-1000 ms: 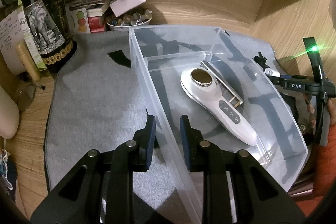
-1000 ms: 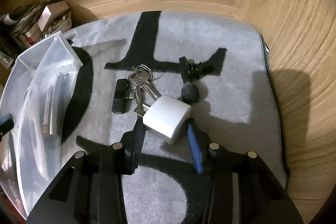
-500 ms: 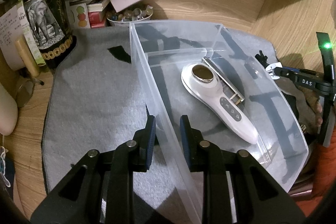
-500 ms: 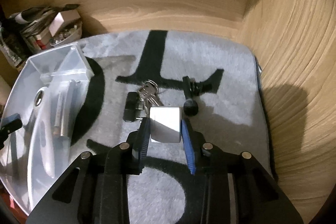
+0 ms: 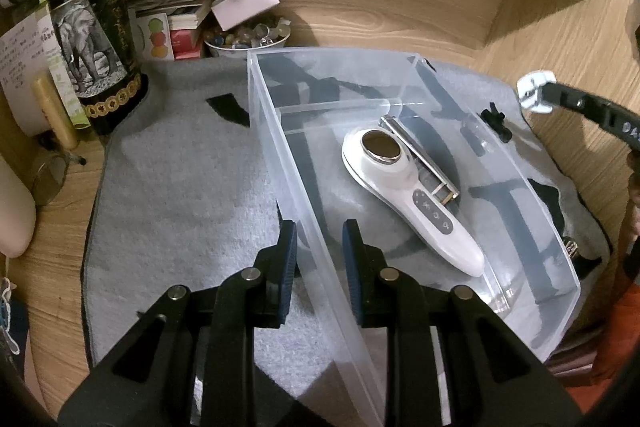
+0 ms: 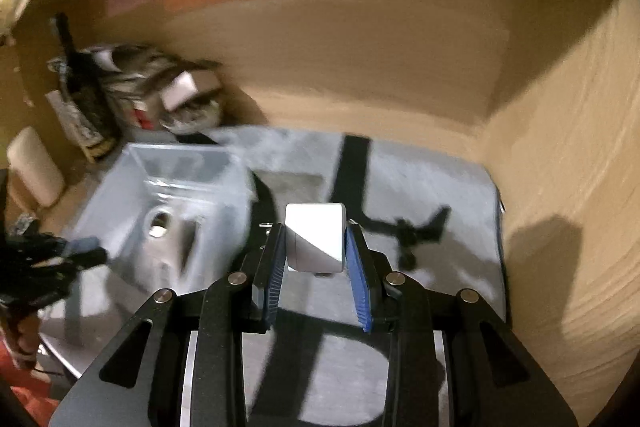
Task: Organize rigid objects
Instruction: 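Carry the white cube plug into the box and release it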
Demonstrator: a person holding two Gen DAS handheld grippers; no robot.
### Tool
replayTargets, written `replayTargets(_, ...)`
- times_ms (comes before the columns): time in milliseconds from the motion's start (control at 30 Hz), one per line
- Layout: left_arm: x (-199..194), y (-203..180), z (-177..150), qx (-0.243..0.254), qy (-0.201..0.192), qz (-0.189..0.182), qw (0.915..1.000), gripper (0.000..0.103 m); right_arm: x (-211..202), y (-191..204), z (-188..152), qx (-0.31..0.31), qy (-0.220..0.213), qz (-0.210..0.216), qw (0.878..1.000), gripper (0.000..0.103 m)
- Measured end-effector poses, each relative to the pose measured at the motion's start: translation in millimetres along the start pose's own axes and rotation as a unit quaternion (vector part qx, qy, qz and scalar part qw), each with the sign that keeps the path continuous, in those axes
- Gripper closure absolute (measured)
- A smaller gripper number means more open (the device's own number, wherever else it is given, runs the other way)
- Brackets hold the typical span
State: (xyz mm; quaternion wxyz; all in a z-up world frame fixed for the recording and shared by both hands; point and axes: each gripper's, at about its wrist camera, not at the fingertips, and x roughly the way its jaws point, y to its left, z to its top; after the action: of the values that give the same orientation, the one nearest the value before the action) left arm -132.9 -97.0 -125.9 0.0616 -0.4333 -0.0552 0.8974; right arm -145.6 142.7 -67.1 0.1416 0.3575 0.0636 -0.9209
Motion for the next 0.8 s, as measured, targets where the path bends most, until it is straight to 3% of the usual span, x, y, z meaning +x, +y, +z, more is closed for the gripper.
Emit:
replayTargets(233,-0.6,-0.4,0.2,0.009,-0.006,0.003,0.9999,0.080,8.6,40.6,13.6,-0.037,-0.008,0.039,0.999,0.075)
replayTargets(567,0.7,2.0,1.6,0.013,-0.011,-0.003,0.9999,0.080,64.9,80.7,21.1,-0.092,0.060,0.050,0.993,0.075)
replayTargets(800,1.7,1.2,0.8,0.019,-0.012,-0.004,0.9997,0.080,76.7,93.4,16.2,-0.111,0.080,0.058,0.989,0.076)
